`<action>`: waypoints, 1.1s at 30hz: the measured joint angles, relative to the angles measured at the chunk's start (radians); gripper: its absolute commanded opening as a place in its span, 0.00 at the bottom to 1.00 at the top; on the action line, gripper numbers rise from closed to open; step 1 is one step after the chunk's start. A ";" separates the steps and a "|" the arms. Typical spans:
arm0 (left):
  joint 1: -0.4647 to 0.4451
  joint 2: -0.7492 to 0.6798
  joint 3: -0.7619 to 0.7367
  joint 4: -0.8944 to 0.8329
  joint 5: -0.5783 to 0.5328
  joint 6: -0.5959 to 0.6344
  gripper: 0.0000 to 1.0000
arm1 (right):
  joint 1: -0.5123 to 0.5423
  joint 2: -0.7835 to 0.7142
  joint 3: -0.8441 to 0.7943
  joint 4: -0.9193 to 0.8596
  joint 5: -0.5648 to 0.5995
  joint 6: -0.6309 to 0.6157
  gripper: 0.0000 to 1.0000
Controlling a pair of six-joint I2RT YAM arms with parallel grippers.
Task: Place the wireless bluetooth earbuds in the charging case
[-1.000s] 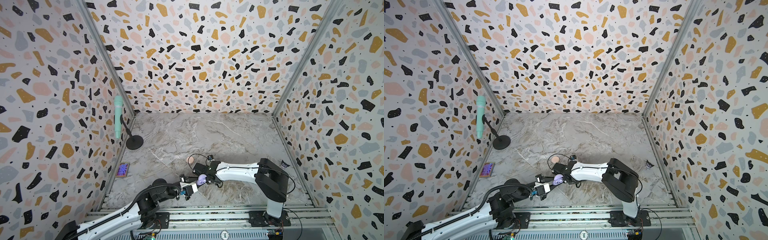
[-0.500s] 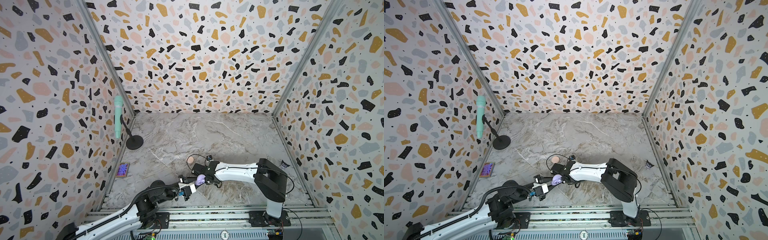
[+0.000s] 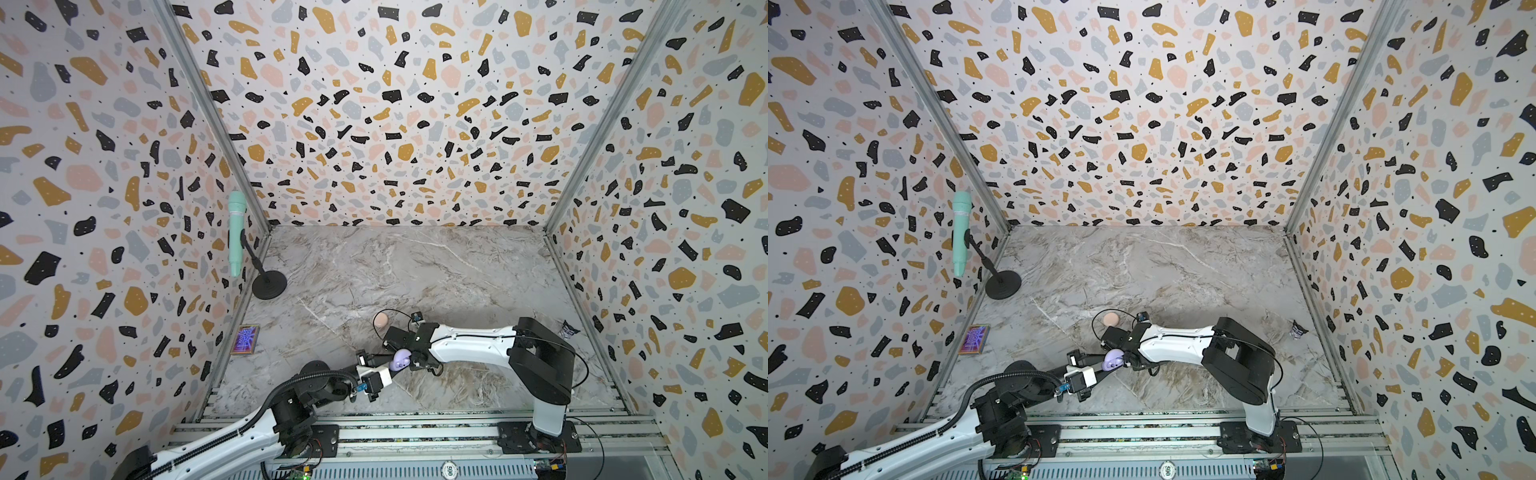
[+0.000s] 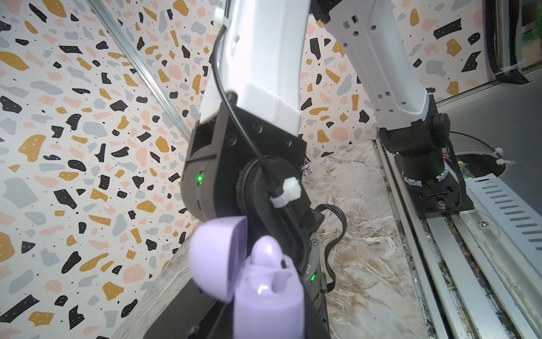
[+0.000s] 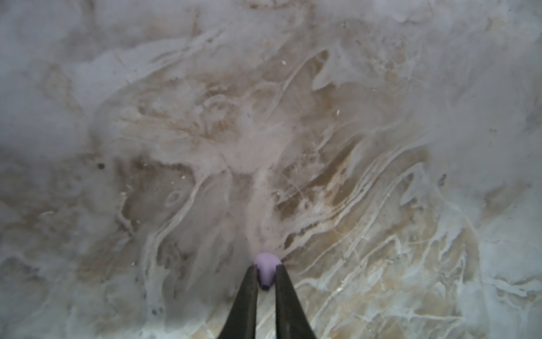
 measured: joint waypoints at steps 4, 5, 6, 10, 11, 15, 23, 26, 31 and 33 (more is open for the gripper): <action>0.000 0.001 0.000 0.012 0.000 -0.003 0.00 | 0.000 0.000 -0.010 0.013 -0.002 -0.004 0.16; 0.000 0.001 0.000 0.020 0.000 -0.004 0.00 | 0.000 0.000 -0.010 0.017 -0.002 -0.005 0.16; 0.000 0.001 0.000 0.026 0.000 -0.005 0.00 | 0.000 0.000 -0.010 0.019 -0.002 -0.008 0.16; 0.000 0.000 0.000 0.045 -0.001 -0.006 0.00 | 0.001 0.000 -0.010 0.031 -0.006 -0.012 0.17; 0.000 -0.001 0.000 0.047 -0.001 -0.006 0.00 | 0.001 -0.002 -0.011 0.036 -0.009 -0.014 0.18; 0.000 0.000 0.000 0.048 -0.001 -0.006 0.00 | 0.002 -0.022 -0.031 0.057 -0.026 -0.024 0.21; 0.000 0.000 0.000 0.048 -0.001 -0.006 0.00 | -0.032 -0.175 -0.118 0.128 -0.085 -0.053 0.29; 0.000 0.000 0.000 0.048 -0.001 -0.006 0.00 | -0.062 -0.221 -0.159 0.174 -0.127 -0.074 0.30; 0.000 0.003 0.000 0.048 -0.001 -0.006 0.00 | -0.115 -0.240 -0.215 0.229 -0.201 -0.104 0.31; 0.000 0.003 0.000 0.048 -0.001 -0.006 0.00 | -0.127 -0.240 -0.222 0.237 -0.217 -0.115 0.31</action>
